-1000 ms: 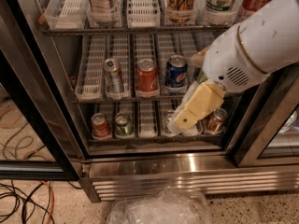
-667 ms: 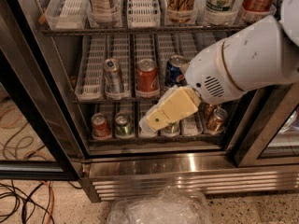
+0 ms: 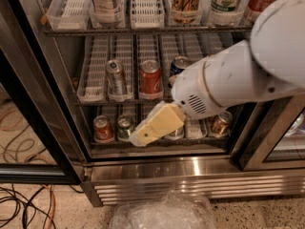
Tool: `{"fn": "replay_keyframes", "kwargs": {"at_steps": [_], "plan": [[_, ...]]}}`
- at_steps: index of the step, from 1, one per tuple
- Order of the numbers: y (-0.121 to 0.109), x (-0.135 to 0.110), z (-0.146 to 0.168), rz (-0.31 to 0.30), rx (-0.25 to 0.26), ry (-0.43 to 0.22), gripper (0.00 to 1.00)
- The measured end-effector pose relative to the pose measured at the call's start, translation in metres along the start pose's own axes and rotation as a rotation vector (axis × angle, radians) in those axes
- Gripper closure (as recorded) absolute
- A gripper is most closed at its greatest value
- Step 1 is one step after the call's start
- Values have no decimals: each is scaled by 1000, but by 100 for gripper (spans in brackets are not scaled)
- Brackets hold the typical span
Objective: Pick coke can from middle shelf of fridge
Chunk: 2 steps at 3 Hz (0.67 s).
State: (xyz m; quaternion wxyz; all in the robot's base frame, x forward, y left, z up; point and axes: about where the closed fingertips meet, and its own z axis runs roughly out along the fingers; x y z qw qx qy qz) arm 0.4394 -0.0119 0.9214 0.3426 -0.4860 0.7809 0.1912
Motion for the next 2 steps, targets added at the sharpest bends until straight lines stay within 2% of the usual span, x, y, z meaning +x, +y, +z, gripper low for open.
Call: {"fn": "replay_keyframes", "kwargs": {"at_steps": [1,2], "plan": [[5,0,42,78,21,-57,0],[18,9,77,164,92,-59,0]]}}
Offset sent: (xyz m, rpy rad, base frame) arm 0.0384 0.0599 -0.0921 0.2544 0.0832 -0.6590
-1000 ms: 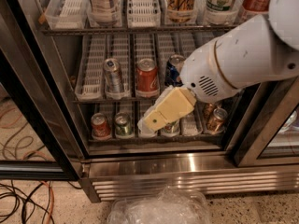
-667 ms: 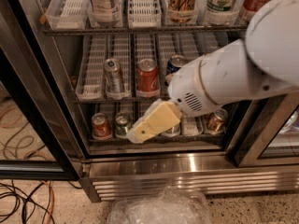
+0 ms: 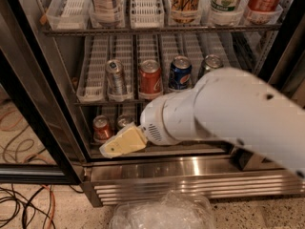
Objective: Pick coke can from middle shelf of fridge
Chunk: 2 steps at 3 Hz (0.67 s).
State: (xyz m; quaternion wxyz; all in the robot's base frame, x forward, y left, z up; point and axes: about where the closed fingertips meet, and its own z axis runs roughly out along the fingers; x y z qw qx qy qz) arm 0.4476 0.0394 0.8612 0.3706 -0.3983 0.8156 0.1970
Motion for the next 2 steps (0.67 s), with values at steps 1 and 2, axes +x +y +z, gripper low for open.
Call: {"fn": "replay_keyframes", "kwargs": {"at_steps": [1,2], "plan": [[5,10,12,-28,139,-4,0],[-7,-1,12,-34,201,-53,0]]}}
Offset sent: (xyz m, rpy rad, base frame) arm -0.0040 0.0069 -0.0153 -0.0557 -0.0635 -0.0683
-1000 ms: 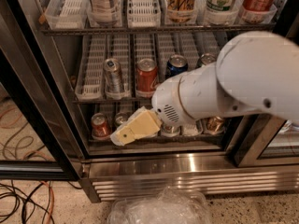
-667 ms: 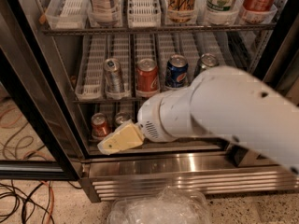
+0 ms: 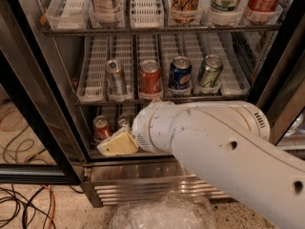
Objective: Pick coke can from middle shelf of fridge
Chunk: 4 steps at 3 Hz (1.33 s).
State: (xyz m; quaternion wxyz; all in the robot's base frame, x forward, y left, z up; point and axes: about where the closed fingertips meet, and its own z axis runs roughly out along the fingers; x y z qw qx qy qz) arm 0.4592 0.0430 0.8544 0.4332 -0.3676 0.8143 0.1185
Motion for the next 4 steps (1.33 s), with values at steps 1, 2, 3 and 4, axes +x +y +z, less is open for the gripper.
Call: {"fn": "replay_keyframes", "kwargs": {"at_steps": [1,2,3,4], "plan": [[0,0,0,0,0,0,0],[-7,-3,5,28,33,-47,0],[-38,2,-10,99,144,-123,0],[-66,7,-33,172,237,-190,0]]}}
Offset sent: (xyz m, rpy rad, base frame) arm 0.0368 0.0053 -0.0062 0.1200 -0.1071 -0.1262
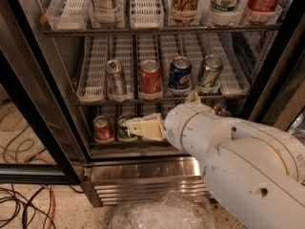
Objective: Pick coke can from middle shelf of fridge
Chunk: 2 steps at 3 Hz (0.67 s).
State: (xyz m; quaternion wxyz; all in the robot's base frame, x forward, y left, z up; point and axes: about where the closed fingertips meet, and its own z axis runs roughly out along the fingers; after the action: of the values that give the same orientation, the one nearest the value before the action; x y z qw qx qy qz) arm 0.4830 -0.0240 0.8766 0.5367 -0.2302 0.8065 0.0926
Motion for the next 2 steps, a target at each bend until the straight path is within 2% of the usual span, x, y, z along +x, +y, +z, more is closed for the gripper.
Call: {"fn": "replay_keyframes", "kwargs": {"at_steps": [1,2], "plan": [[-21,-6,-12,33,57,-50,0],[-22,-10,-16,40,74,-75,0]]}}
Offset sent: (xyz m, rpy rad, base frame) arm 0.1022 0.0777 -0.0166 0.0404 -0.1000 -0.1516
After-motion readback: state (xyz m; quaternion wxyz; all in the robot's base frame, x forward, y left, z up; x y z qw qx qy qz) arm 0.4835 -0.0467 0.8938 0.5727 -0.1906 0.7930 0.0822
